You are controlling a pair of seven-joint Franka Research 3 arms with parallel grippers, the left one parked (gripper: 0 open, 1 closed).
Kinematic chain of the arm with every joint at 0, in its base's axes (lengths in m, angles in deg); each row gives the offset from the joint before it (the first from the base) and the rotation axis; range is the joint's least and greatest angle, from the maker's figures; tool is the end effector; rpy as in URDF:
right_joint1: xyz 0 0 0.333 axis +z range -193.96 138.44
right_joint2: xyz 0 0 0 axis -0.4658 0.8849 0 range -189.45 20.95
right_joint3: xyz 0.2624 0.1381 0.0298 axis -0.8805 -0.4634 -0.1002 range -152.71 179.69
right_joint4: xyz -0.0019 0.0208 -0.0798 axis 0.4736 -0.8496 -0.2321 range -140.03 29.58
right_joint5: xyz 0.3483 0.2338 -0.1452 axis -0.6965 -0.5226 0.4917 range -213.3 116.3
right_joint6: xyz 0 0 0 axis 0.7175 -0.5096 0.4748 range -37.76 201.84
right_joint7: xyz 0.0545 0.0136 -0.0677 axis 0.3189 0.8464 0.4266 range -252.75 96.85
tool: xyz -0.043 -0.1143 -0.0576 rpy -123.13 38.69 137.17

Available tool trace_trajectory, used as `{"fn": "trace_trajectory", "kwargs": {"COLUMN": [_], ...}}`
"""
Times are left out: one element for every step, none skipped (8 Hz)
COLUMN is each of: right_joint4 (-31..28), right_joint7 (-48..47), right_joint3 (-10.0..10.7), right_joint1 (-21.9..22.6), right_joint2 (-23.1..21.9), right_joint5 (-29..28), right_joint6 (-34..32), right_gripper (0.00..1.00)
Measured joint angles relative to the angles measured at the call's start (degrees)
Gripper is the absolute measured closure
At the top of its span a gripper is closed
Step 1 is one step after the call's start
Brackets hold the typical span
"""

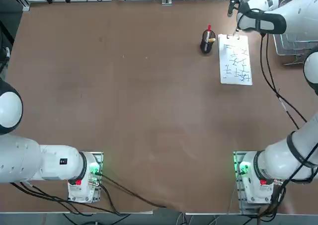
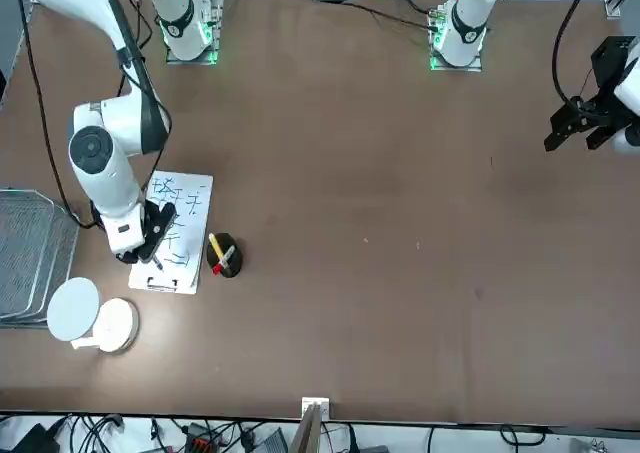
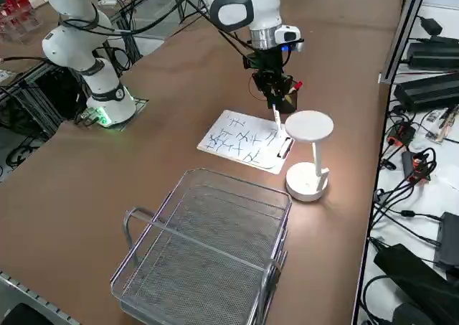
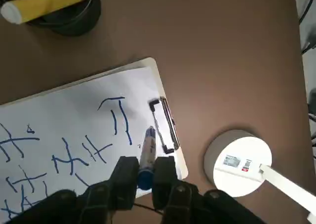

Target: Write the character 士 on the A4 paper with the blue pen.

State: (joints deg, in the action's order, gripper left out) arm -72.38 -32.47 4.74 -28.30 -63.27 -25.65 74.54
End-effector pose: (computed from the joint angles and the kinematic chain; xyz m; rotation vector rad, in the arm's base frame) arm 0.6743 0.0846 0.2491 2.3699 1.6198 0.0894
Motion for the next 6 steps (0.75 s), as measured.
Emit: {"fn": "trace_trajectory", "kwargs": {"right_joint4": [-0.2,-0.25,-0.5,-0.96,-1.55,-2.26], "right_joint7": [0.16,0.23,0.24,0.24,0.24,0.24], "right_joint3": [0.0,0.0,0.0,0.0,0.0,0.0], "right_joint1": [0.0,0.0,0.0,0.0,0.0,0.0], "right_joint2": [0.25,0.4,0.46,0.5,0.57,0.61], "right_joint5": [0.18,0.49,0.72,0.75,0.75,0.75], "right_joint6": [0.51,0.57,0.57,0.8,1.56,2.5], "right_gripper": [0.81,0.81,0.81,0.81,0.81,0.81]}}
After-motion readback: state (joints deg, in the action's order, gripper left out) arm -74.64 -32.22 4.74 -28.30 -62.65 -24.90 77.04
